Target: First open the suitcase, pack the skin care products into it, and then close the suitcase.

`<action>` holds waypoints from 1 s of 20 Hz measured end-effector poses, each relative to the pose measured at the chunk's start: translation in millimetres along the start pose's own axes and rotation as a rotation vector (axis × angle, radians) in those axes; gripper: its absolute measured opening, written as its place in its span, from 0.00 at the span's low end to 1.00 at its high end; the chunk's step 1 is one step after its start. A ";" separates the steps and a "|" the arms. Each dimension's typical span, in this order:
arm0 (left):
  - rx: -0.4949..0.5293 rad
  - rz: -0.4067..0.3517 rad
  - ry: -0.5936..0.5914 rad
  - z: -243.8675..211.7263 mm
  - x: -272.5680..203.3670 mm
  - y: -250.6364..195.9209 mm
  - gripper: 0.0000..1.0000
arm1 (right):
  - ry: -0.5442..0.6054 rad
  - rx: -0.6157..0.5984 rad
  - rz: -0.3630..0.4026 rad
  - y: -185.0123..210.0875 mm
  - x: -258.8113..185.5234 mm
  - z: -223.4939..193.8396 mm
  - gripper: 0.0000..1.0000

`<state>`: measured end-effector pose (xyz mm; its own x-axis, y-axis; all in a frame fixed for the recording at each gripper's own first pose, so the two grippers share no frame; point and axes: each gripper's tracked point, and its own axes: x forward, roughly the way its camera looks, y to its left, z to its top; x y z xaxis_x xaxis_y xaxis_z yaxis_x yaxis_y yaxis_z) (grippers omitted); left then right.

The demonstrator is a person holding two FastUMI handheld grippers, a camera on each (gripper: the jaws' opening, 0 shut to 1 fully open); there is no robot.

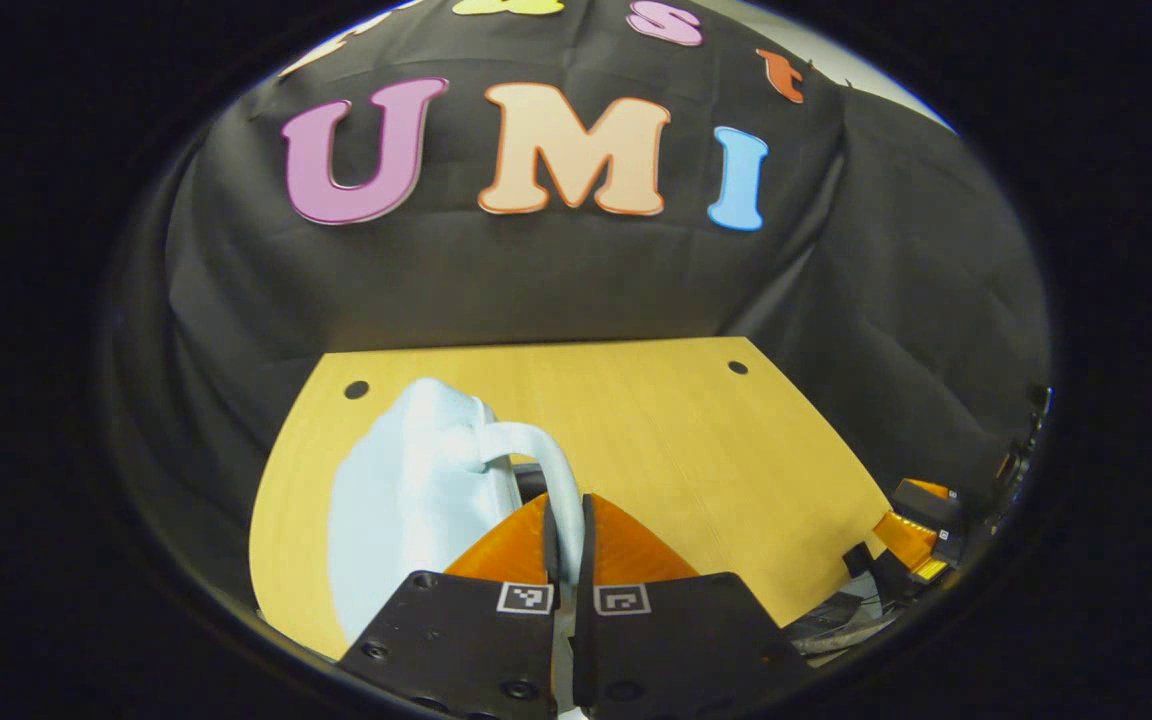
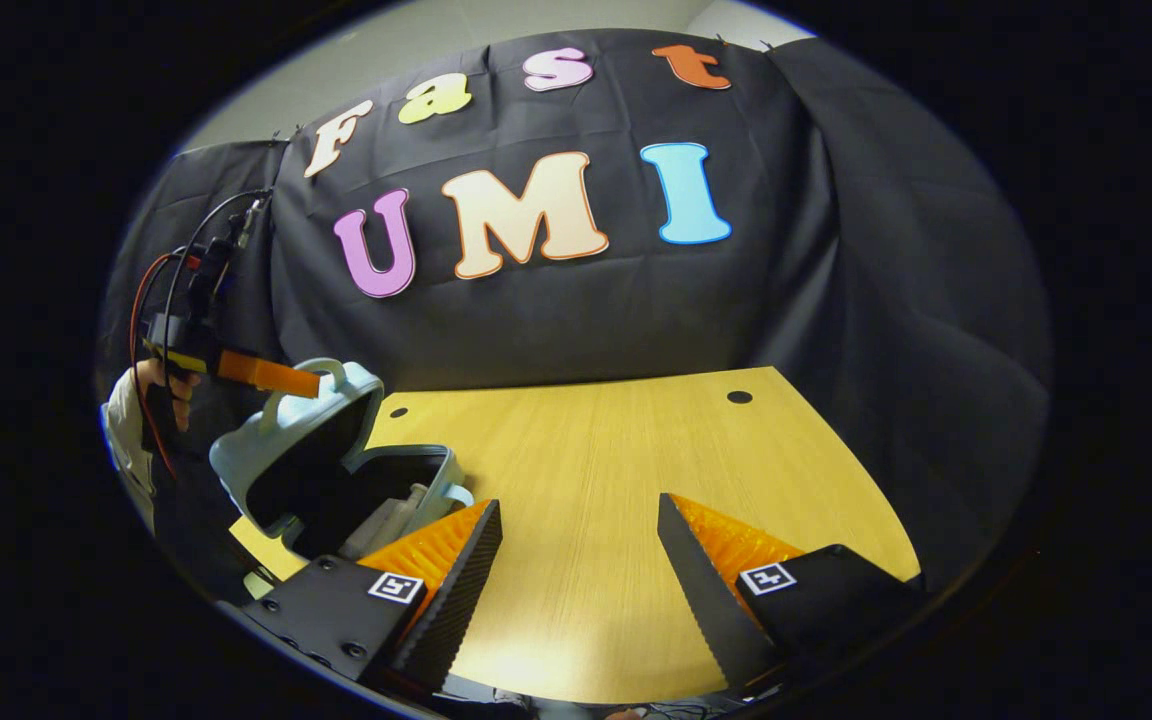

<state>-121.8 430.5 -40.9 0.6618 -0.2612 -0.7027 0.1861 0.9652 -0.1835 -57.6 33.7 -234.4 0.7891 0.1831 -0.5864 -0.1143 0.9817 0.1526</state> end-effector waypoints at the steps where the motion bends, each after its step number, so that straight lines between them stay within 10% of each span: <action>1: -0.001 -0.030 0.022 -7.0 8.1 -12.7 0.02 | 0.000 0.000 -0.006 -4.0 -2.0 -0.7 0.99; 5: -0.010 -0.115 0.018 -15.3 20.3 -55.3 0.24 | -0.009 -0.001 -0.027 -19.7 -7.0 5.4 0.99; 8: 0.039 -0.110 -0.072 -1.3 17.8 -75.2 0.77 | -0.030 0.005 -0.031 -25.5 -7.4 15.7 0.99; 10: 0.062 -0.075 -0.176 15.3 14.2 -85.3 0.90 | -0.067 0.011 -0.029 -26.1 -8.5 30.8 0.99; 20: 0.030 0.166 -0.553 73.2 -31.2 -91.8 0.96 | -0.391 0.011 -0.055 -22.6 -20.8 164.0 0.94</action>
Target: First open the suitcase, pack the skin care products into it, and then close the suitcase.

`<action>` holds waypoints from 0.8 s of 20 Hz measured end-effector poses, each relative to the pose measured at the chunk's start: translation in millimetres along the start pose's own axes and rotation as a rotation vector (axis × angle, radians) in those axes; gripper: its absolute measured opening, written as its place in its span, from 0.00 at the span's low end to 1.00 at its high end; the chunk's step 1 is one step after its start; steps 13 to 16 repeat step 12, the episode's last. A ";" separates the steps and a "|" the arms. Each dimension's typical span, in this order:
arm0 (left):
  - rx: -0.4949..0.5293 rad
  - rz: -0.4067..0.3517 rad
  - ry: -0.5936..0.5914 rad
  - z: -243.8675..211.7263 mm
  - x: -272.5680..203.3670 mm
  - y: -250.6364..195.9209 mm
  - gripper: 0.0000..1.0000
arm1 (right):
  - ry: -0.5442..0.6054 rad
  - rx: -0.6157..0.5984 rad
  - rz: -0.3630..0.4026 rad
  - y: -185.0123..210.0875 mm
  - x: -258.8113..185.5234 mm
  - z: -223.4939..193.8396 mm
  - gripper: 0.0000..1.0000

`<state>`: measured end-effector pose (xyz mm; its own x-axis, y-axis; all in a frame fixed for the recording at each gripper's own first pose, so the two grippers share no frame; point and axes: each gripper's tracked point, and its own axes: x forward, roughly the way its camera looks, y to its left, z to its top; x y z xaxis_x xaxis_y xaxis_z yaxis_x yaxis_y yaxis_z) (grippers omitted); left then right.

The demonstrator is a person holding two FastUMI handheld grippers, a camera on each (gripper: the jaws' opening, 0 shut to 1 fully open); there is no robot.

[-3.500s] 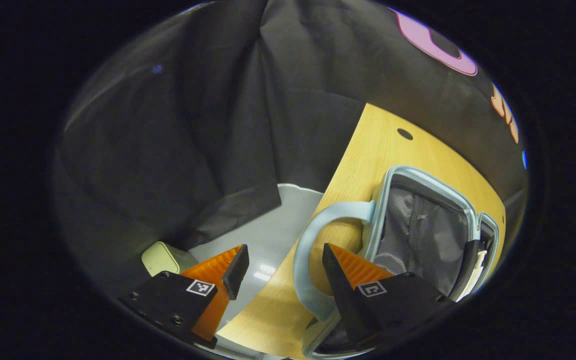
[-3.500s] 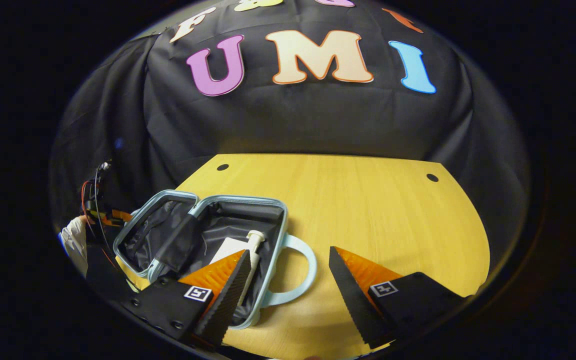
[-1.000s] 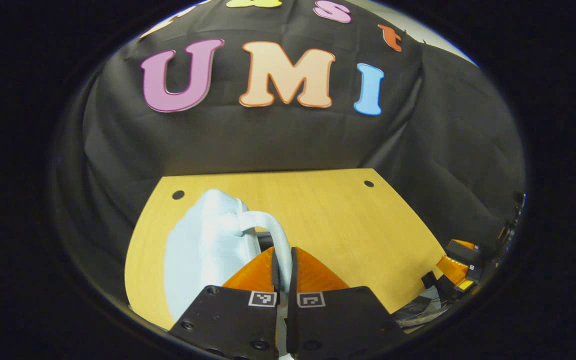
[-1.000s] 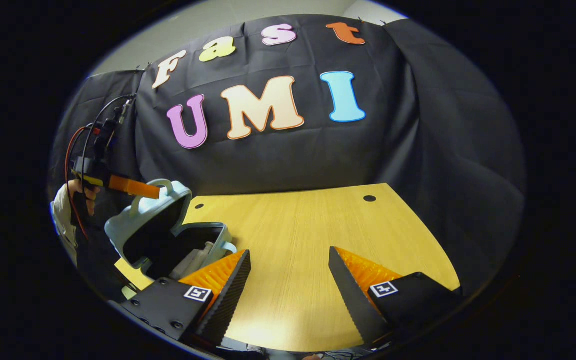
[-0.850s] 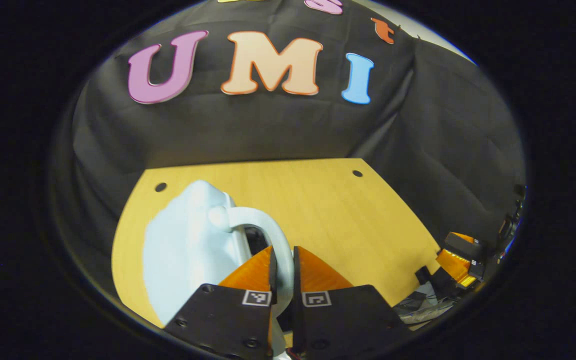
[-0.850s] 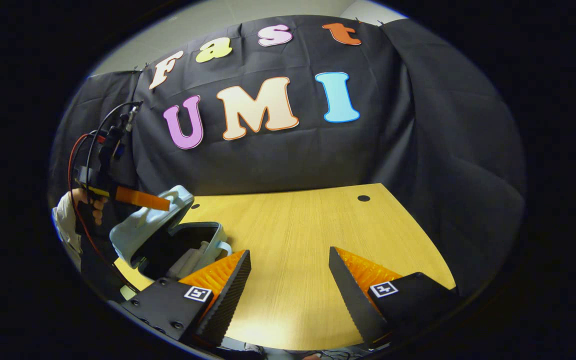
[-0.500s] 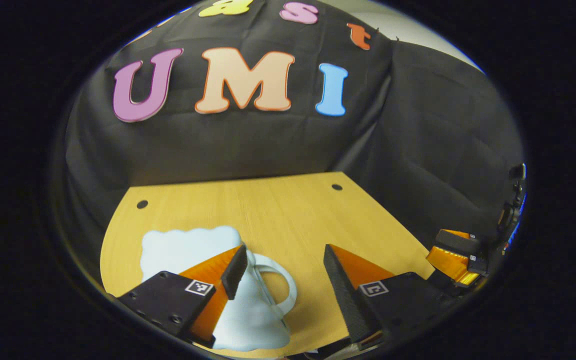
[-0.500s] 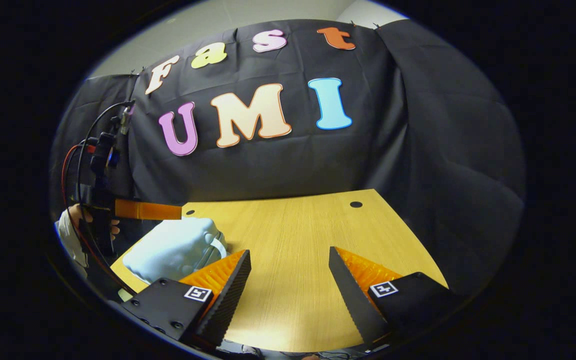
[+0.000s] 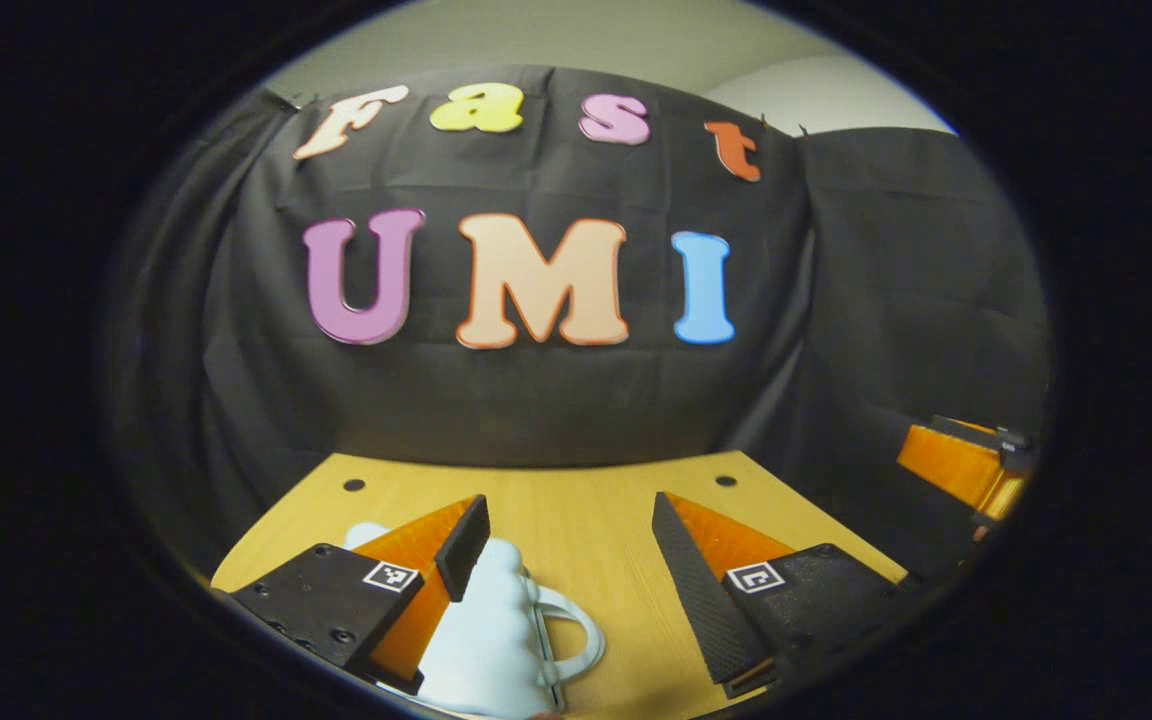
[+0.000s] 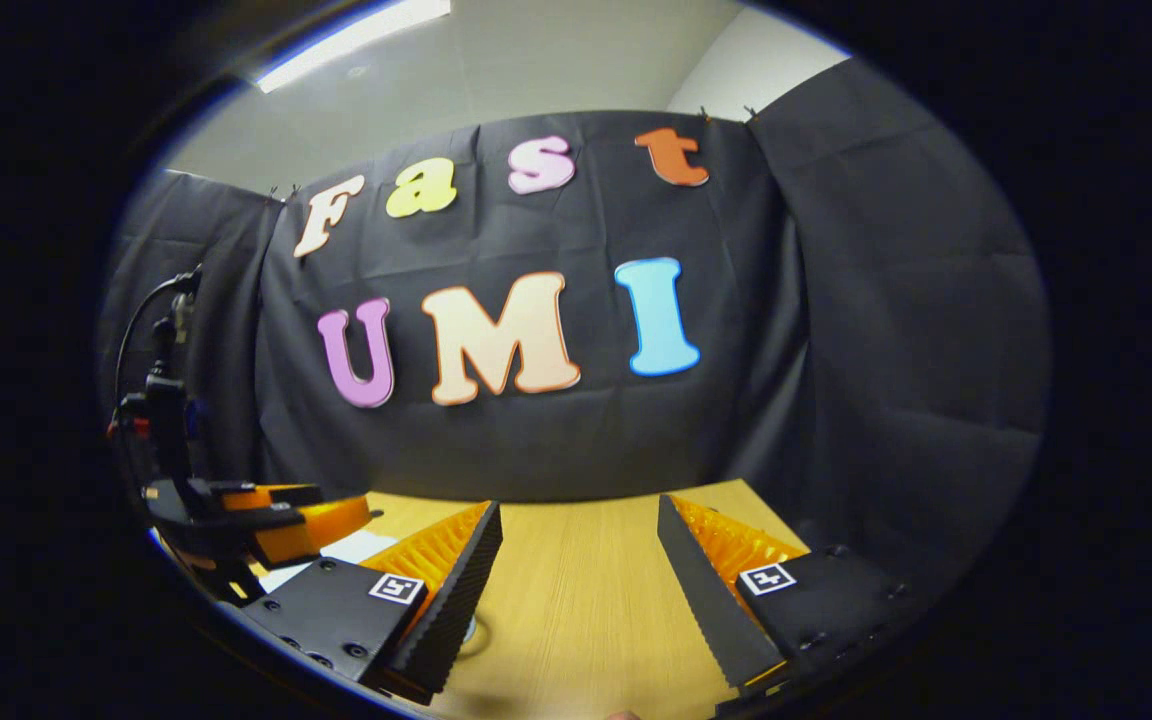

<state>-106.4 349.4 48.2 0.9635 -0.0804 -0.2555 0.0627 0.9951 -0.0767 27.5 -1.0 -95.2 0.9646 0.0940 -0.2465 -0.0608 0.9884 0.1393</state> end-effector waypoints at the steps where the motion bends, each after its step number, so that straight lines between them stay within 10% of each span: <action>1: 0.002 0.023 -0.034 6.9 -0.7 0.7 0.95 | -0.040 0.007 -0.011 -1.1 0.7 14.6 0.98; 16: 0.050 0.045 -0.164 58.9 0.7 2.6 0.95 | -0.191 -0.030 0.017 18.0 1.8 67.5 0.95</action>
